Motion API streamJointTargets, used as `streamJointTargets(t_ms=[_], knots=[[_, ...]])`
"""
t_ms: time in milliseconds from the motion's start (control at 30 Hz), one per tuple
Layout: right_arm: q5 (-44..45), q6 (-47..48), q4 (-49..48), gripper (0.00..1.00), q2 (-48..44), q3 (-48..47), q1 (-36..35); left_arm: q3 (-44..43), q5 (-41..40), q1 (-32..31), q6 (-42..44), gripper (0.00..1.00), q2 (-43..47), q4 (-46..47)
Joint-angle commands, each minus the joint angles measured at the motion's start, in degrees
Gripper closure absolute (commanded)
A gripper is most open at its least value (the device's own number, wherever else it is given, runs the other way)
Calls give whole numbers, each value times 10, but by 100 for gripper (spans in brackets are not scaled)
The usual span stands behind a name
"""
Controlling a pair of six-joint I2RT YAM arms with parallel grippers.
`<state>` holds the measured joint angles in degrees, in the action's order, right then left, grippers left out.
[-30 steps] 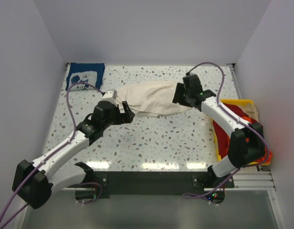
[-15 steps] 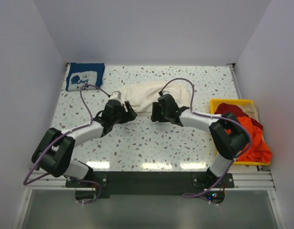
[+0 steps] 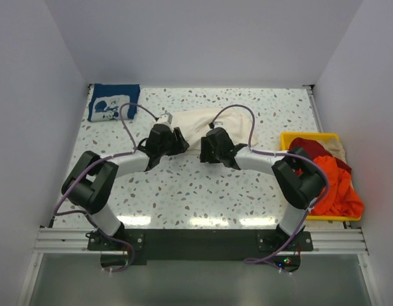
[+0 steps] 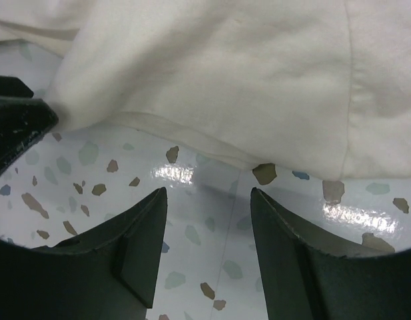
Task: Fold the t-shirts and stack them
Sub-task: Flatten the tshirt out
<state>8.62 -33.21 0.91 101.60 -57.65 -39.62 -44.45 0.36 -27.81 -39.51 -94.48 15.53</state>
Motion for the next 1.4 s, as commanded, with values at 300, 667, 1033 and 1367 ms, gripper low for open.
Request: streamJointTargets(t_ms=[300,667,1033,1367], knots=[[34,16,-48,44,-15,-15,-13,-80,-3,0,57,65,-38,31],[129,73,-33,47,95,-146,-107,-3,-98,20,16,43,132,-43],[244,68,8,57,206,-241,-129,28,-106,35,27,40,278,-115],[326,66,40,91,228,-270,-130,31,-118,44,25,39,320,-134]])
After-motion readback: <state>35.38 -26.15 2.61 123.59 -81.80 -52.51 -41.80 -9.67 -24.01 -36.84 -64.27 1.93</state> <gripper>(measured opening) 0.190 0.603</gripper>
